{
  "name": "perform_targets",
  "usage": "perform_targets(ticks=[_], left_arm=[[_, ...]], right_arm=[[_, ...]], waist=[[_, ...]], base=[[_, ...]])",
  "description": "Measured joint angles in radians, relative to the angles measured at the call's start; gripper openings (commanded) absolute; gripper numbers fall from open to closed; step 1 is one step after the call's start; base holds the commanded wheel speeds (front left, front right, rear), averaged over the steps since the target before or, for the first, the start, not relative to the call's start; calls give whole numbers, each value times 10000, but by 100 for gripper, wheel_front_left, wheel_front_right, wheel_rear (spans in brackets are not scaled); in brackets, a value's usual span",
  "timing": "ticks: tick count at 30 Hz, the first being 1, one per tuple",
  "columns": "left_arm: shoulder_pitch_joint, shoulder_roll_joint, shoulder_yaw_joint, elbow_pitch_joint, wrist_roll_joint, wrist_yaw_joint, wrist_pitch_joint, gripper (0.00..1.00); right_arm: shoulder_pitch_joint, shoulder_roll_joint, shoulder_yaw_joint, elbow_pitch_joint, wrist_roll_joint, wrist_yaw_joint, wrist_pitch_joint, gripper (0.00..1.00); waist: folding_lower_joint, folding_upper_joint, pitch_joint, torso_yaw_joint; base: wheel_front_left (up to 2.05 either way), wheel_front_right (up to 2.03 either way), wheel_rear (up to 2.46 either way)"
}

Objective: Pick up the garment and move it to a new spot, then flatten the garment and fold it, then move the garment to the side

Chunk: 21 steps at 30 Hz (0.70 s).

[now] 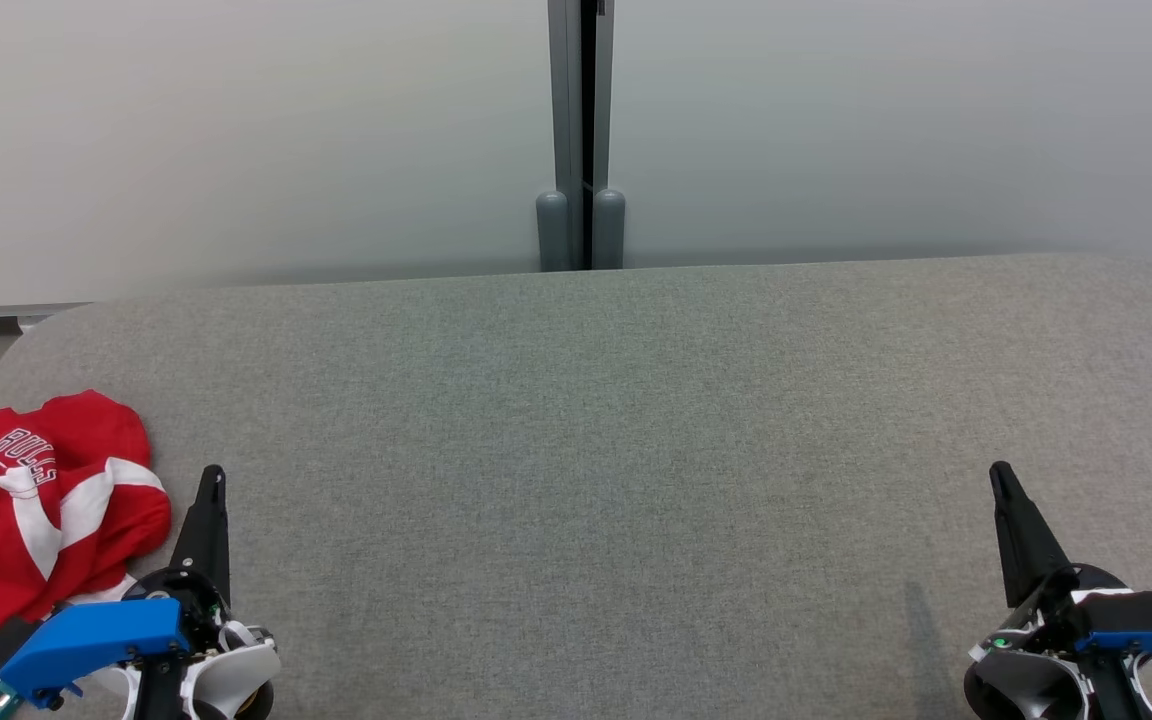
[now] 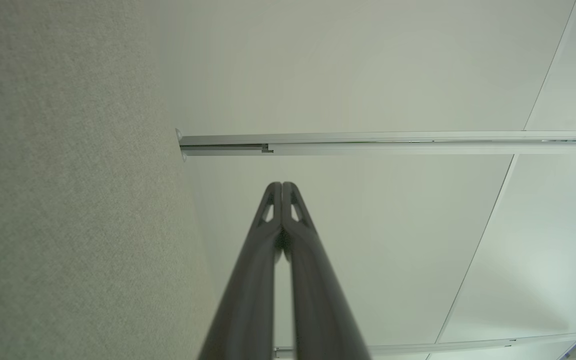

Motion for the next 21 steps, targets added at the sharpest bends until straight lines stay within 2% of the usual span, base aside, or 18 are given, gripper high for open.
perform_targets(ticks=[21], left_arm=[[0, 0, 0, 0, 0, 0, 0, 0]], right_arm=[[0, 0, 0, 0, 0, 0, 0, 0]], waist=[[0, 0, 0, 0]], base=[[0, 0, 0]])
